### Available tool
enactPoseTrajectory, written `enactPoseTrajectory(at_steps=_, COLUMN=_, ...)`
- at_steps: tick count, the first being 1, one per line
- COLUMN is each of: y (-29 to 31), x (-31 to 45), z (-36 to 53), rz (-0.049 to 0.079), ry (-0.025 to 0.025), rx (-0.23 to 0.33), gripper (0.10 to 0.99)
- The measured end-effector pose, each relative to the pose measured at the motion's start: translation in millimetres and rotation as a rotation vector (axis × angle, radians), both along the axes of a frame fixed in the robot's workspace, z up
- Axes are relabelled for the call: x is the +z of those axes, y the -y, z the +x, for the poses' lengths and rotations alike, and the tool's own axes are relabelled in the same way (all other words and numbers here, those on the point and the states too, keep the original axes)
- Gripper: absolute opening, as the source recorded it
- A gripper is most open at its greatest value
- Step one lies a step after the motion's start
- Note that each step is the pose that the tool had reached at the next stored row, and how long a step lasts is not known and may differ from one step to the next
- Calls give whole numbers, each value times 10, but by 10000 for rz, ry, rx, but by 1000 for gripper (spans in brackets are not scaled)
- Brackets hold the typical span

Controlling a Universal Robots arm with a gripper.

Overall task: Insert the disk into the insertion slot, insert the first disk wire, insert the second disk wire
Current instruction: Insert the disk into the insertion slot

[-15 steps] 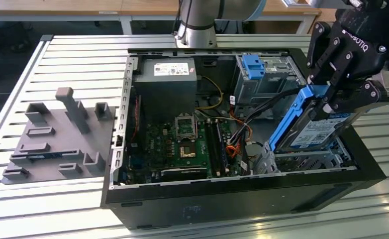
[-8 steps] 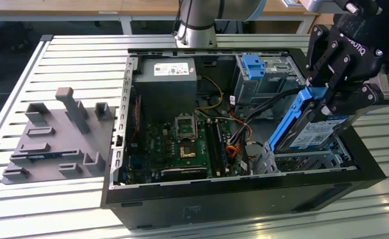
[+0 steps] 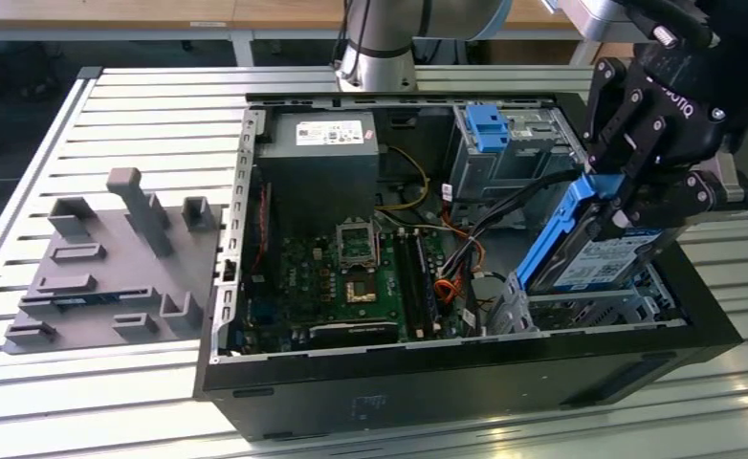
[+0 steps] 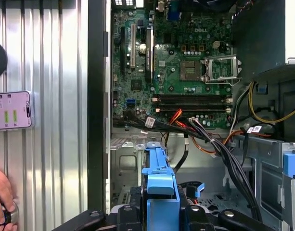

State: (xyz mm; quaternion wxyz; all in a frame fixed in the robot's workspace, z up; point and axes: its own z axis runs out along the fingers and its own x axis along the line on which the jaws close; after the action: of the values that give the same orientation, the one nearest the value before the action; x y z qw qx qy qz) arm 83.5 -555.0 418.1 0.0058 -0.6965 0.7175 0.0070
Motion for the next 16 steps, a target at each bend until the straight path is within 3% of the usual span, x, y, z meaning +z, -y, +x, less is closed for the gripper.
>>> enactPoseTrajectory(at_steps=16, y=0, x=-90, z=0, rz=1, ry=0, rx=0, gripper=365)
